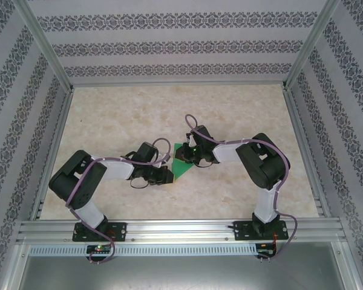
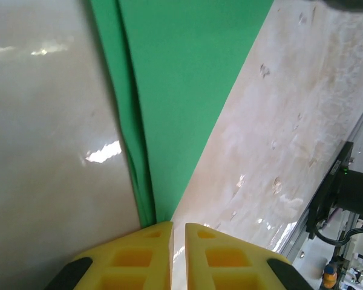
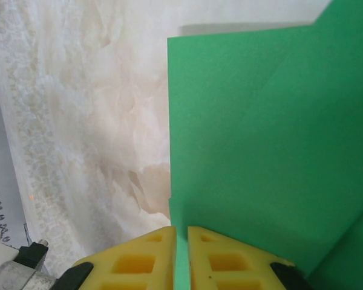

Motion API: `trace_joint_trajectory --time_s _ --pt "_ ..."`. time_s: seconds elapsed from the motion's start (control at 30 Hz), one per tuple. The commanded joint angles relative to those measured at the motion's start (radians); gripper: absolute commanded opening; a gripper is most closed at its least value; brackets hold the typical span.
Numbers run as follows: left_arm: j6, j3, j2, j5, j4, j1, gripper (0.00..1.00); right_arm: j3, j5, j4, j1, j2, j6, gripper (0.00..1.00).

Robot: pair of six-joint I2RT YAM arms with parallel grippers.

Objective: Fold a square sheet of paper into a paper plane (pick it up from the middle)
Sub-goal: Fourth fold the wing at the center of the table.

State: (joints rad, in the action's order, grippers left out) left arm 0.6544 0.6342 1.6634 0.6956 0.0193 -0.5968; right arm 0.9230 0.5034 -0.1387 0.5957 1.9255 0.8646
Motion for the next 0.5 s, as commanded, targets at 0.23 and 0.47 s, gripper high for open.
trace_joint_trajectory --time_s 0.23,0.47 --pt "0.017 -0.097 -0.156 -0.072 0.117 -0.014 0.12 -0.006 -0.075 0.072 0.011 0.069 -0.03 0.14" --pt "0.05 0.015 -0.248 -0.124 0.084 -0.009 0.13 -0.008 -0.08 0.059 0.016 0.072 -0.016 0.14"
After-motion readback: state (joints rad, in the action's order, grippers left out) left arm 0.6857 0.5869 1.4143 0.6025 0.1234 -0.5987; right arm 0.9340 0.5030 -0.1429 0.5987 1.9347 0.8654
